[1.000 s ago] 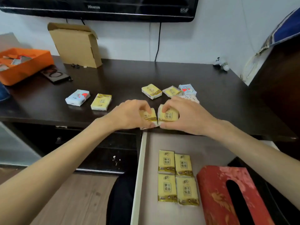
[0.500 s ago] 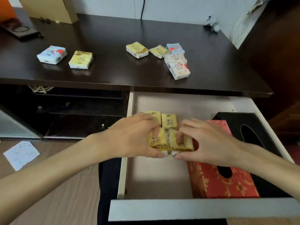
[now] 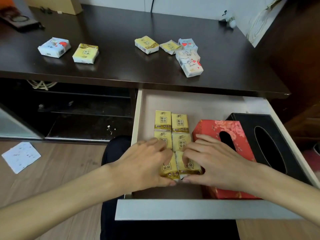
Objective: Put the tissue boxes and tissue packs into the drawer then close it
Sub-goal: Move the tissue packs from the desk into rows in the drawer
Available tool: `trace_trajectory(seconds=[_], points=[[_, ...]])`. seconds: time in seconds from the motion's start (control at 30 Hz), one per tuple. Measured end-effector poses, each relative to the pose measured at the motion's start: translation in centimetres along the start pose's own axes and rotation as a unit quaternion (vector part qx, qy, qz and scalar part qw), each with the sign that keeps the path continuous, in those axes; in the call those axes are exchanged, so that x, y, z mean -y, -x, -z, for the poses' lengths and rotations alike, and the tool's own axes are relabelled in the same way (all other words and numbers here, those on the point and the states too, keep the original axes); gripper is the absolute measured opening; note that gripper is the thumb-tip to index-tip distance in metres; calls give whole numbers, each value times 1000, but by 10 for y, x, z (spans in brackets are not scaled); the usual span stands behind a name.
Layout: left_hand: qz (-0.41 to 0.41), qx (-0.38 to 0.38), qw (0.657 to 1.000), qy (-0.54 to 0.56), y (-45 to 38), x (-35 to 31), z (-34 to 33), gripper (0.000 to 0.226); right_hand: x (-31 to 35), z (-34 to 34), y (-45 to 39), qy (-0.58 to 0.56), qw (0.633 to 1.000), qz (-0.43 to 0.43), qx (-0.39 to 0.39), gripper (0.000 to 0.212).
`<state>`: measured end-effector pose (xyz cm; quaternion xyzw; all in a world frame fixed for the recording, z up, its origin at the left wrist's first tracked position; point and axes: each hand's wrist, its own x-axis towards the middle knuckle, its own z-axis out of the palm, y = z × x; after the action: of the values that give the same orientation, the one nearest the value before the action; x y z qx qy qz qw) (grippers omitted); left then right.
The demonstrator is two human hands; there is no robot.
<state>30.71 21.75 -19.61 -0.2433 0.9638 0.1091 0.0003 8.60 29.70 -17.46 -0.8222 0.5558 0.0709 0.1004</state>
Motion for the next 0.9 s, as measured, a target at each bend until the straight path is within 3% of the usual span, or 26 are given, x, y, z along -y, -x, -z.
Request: trace_trajectory(seconds=[0.2,0.33,0.43,0.57,0.67,0.9], points=[[-21,0,999,-35,-4,-2,-11,60,-1,1,1,-20,999,11,23,73],[-33,-17,999,-26,-1,3,-11,51,-10,7,-1,-29,1000,7,0,50],[-35,-44,998,-5,-6,15,-3,36,-19,14,-11,22,1000,2,-15,50],[-28,3,999,-40,-21,31,3,55,-20,14,-32,89,996,-9,21,57],[-31,36,997,-65,-27,34,0,49,-13,11,-41,100,995,-10,25,47],[-30,25,997,-64,-28,35,-4,45,2,5,-41,66,997,-3,29,17]])
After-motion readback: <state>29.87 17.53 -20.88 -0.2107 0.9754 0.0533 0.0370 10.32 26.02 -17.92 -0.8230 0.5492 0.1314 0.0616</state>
